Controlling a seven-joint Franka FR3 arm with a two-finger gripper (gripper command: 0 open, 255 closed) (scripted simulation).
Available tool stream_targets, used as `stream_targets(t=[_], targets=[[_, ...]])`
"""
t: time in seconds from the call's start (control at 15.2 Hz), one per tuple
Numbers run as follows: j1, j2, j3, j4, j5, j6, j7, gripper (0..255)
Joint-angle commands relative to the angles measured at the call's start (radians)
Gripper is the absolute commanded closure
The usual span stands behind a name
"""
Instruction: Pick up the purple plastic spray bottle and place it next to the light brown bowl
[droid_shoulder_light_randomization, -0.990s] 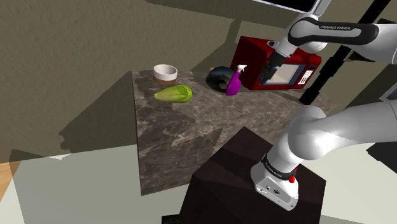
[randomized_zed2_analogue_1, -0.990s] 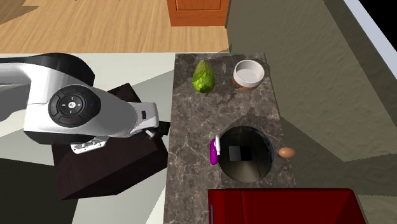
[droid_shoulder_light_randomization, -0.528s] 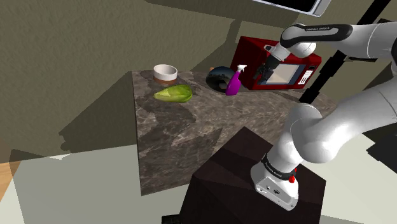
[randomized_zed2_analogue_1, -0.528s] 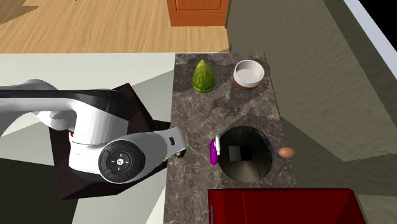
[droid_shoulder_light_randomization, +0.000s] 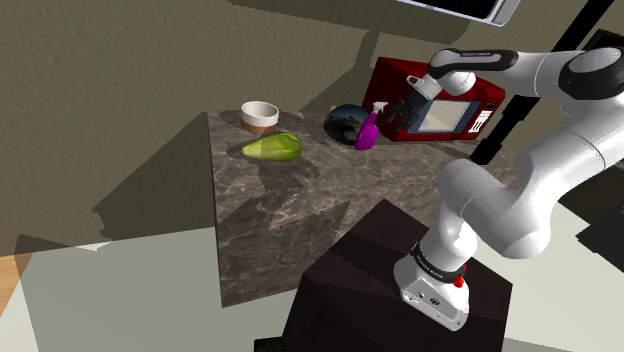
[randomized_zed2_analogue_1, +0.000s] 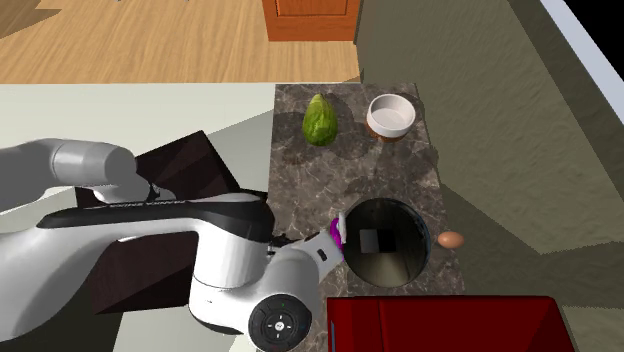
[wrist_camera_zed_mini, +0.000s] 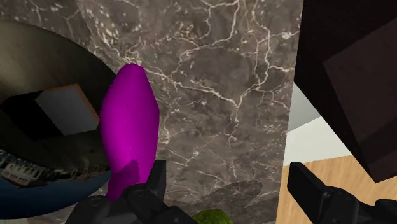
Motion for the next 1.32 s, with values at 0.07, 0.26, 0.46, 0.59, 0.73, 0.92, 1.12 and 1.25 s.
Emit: stream_targets(t=[0.07, 0.26, 0.46, 0.59, 0.73, 0.92, 1.12, 1.25], targets=[[0.177, -0.107, -0.116, 0.16, -0.04, -0.046, -0.063, 0], [0.325, -0.219, -0.188, 0.341, -0.072, -0.11, -0.133, 0], [0.416, -0.291, -0.224, 0.456, -0.09, -0.146, -0.179, 0], [0.417, -0.296, -0.229, 0.435, -0.096, -0.122, -0.175, 0], [0.421, -0.297, -0.24, 0.415, -0.095, -0.097, -0.174, 0], [0.428, -0.298, -0.256, 0.391, -0.092, -0.065, -0.174, 0], [0.431, -0.293, -0.261, 0.391, -0.086, -0.063, -0.178, 0], [0.433, -0.289, -0.265, 0.39, -0.08, -0.062, -0.181, 0]])
